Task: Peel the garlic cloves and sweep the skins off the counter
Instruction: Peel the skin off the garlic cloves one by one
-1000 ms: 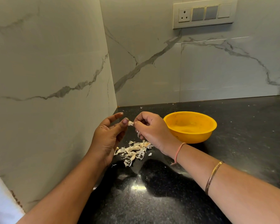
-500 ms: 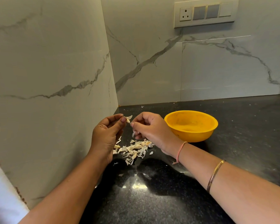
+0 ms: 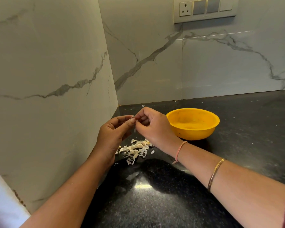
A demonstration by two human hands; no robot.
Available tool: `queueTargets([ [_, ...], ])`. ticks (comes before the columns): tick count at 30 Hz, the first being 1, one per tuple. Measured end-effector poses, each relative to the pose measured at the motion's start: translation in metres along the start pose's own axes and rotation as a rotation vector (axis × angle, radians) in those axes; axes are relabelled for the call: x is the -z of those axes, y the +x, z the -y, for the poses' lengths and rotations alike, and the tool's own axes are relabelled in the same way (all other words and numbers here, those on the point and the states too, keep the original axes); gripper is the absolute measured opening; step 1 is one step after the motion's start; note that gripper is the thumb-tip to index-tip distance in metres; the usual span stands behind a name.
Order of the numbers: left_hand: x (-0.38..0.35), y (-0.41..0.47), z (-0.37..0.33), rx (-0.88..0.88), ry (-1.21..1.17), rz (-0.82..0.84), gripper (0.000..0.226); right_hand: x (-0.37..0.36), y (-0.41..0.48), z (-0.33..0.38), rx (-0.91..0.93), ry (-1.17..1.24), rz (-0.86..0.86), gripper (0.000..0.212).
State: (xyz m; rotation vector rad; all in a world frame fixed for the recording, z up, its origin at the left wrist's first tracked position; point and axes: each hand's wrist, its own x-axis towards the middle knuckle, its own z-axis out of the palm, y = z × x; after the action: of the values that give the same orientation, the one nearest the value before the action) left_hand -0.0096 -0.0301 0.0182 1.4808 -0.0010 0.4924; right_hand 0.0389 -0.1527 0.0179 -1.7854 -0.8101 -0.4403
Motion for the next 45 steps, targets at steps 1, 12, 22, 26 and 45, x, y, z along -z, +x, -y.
queueTargets([
  [1, 0.0001, 0.0002, -0.0001, -0.007, 0.0, -0.015, 0.009, 0.0005, -0.0004, 0.0009, 0.008, -0.002, 0.006, 0.005],
  [12, 0.0045, 0.0017, 0.0009, 0.003, 0.065, -0.123, 0.017, 0.004, 0.0021, 0.0003, -0.086, 0.2, 0.026, 0.01],
  [22, 0.0014, -0.0013, -0.0013, -0.015, 0.014, -0.012, 0.012, 0.0037, 0.0028, 0.002, -0.139, 0.299, 0.048, 0.013],
  [26, 0.0021, -0.0014, -0.0019, -0.037, -0.046, -0.013, 0.021, 0.0017, 0.0017, 0.0033, -0.088, 0.211, 0.017, 0.01],
  [45, 0.0013, 0.0007, -0.004, 0.114, -0.257, 0.079, 0.015, 0.0036, -0.0005, 0.0067, -0.014, -0.133, 0.114, 0.014],
])
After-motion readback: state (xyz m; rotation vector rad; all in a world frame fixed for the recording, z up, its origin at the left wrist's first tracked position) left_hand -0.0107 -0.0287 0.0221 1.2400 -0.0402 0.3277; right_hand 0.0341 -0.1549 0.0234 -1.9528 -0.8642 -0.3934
